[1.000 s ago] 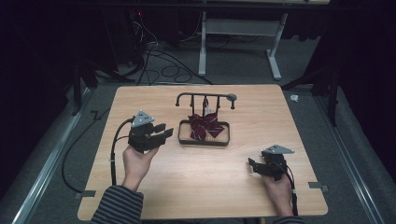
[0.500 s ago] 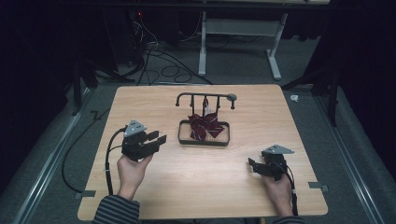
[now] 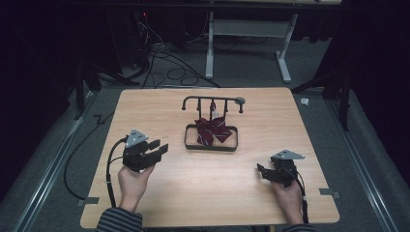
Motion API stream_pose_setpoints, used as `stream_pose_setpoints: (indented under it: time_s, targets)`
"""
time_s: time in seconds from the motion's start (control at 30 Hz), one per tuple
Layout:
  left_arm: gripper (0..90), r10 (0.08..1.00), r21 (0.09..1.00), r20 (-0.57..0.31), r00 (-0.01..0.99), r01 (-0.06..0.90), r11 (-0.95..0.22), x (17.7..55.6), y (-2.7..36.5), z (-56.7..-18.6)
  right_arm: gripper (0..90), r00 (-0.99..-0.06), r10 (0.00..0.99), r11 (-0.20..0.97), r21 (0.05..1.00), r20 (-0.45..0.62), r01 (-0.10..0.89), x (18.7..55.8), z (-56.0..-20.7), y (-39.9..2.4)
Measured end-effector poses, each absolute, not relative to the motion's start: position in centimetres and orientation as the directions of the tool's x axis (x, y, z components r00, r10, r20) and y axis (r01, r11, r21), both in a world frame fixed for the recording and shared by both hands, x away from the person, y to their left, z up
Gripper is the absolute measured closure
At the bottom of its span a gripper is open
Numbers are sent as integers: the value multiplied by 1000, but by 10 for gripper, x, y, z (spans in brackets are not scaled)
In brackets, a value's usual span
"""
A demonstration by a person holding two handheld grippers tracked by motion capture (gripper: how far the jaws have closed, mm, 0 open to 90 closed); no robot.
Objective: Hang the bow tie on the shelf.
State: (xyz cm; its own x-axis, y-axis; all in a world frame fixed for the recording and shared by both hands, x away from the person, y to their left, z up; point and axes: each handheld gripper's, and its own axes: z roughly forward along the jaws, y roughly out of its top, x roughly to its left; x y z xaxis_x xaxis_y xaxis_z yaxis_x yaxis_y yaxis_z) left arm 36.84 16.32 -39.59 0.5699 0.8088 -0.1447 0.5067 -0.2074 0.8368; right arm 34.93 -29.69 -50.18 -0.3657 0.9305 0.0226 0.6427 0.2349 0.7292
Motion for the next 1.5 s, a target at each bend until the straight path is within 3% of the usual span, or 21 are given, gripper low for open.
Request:
stream_pose_setpoints:
  time_s: [0.67,0.83,1.1,1.5]
  targets:
    - [558,841,794,-105,530,554,-250,361,171,-437,342,-366,930,236,729,21,643,349,-502,-297]
    - [514,852,783,-141,505,583,-216,361,171,-455,342,-366,930,237,729,20,642,349,-502,-297]
    - [488,878,763,-44,476,583,-278,361,165,-484,342,-367,930,238,728,20,643,349,-502,-297]
    - [423,898,754,-18,441,596,-277,361,167,-507,343,-366,931,242,730,12,640,349,-502,-296]
